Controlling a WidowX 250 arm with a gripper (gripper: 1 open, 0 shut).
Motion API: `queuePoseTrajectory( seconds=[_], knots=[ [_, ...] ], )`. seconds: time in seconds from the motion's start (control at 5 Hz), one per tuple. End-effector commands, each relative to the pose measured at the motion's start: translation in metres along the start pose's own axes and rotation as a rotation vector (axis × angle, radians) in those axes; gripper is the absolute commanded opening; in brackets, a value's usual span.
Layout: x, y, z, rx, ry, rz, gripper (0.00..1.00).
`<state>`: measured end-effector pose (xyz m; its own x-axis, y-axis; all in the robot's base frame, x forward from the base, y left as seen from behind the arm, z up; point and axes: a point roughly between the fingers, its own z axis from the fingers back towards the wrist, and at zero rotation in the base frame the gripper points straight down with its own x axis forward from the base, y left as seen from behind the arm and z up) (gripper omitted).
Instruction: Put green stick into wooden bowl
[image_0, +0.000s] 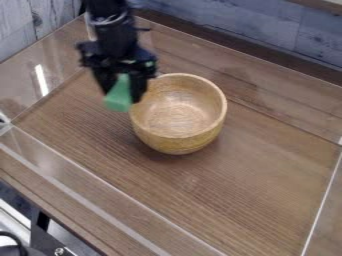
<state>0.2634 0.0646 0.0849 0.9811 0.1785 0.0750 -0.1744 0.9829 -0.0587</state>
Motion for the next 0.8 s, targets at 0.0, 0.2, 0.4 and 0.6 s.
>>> queuePoseTrajectory(
  seconds=[0.0,0.2,0.4,0.6],
  knots=[
    [0.02,-0.033,0.011,-0.013,-0.053,-0.003,0.0],
    [0.021,-0.063,0.004,-0.024,-0.058,-0.042,0.0],
    [0.012,-0.085,-0.001,-0.033,-0.061,-0.085,0.0],
    [0.008,-0.077,0.003,-0.032,-0.077,-0.1,0.0]
  ],
)
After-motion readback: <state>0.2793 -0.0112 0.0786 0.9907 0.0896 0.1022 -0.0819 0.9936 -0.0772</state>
